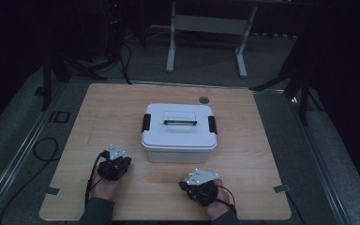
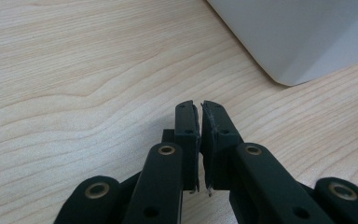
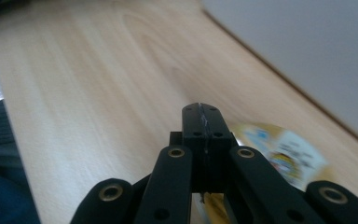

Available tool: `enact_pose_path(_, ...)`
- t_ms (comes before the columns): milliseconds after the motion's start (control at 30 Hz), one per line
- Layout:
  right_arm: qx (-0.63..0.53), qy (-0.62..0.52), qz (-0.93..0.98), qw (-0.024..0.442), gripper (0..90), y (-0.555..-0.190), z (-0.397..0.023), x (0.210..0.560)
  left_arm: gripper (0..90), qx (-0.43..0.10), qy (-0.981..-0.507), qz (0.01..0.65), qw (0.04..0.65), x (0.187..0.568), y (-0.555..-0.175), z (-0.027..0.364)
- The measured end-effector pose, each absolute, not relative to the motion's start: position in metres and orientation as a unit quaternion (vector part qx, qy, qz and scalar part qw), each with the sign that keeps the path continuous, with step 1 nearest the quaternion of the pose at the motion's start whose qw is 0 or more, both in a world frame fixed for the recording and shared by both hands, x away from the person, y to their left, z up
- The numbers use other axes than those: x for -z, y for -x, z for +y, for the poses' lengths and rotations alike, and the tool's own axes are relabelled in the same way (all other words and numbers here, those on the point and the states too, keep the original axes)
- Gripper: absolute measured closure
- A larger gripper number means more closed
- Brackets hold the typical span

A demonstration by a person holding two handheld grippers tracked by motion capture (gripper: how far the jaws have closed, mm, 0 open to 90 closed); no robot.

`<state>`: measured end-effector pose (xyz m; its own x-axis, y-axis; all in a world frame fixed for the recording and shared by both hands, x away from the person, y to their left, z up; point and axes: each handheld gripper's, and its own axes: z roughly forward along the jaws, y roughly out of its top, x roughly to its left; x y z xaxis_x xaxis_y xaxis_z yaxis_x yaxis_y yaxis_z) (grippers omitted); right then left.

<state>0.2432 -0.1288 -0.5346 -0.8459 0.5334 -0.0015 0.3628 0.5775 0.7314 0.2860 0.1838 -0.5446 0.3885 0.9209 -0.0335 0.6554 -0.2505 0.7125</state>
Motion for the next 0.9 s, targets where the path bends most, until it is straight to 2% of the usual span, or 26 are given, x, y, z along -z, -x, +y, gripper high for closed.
enact_pose_path(267, -0.355, -0.278, 0.883, 0.128, 90.0, -0.246, -0.131, 0.540, 85.4, -0.200, -0.766, 0.514, 0.329, 0.545, -0.287, 0.183)
enact_pose_path(900, -0.359, -0.398, 0.830, 0.156, 90.0, -0.279, -0.200, 0.530, 85.3, -0.202, -0.770, 0.509, 0.328, 0.545, -0.286, 0.181)
